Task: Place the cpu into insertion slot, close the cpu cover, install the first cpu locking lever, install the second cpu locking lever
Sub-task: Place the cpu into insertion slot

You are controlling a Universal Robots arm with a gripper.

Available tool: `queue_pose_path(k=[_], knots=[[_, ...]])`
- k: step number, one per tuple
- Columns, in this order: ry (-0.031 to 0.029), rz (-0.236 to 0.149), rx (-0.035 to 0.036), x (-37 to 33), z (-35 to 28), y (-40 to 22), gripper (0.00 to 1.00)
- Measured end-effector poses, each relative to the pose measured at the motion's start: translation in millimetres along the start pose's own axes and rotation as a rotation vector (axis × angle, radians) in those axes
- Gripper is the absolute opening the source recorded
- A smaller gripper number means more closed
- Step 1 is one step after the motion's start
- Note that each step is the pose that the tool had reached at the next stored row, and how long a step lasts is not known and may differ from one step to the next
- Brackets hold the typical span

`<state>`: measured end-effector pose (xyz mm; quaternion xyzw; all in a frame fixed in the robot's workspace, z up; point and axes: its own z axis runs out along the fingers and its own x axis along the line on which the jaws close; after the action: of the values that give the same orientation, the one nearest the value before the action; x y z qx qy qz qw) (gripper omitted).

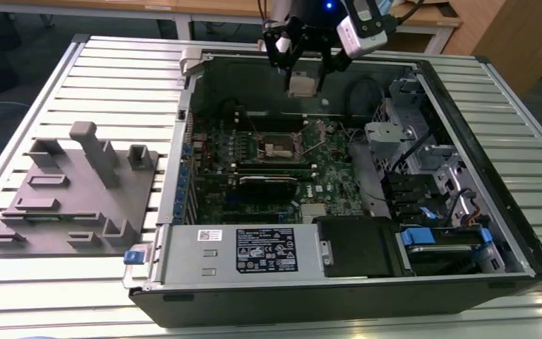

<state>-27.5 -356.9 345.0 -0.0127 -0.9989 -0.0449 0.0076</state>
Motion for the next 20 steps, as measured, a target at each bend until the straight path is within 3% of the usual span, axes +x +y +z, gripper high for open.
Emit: queue_pose_path(k=[10, 20], knots=[[0.0, 0.0, 0.0001, -0.1, 4.9, -0.4, 0.54], [-0.0001, 0.0, -0.0002, -0.1, 5.9, -0.5, 0.54]])
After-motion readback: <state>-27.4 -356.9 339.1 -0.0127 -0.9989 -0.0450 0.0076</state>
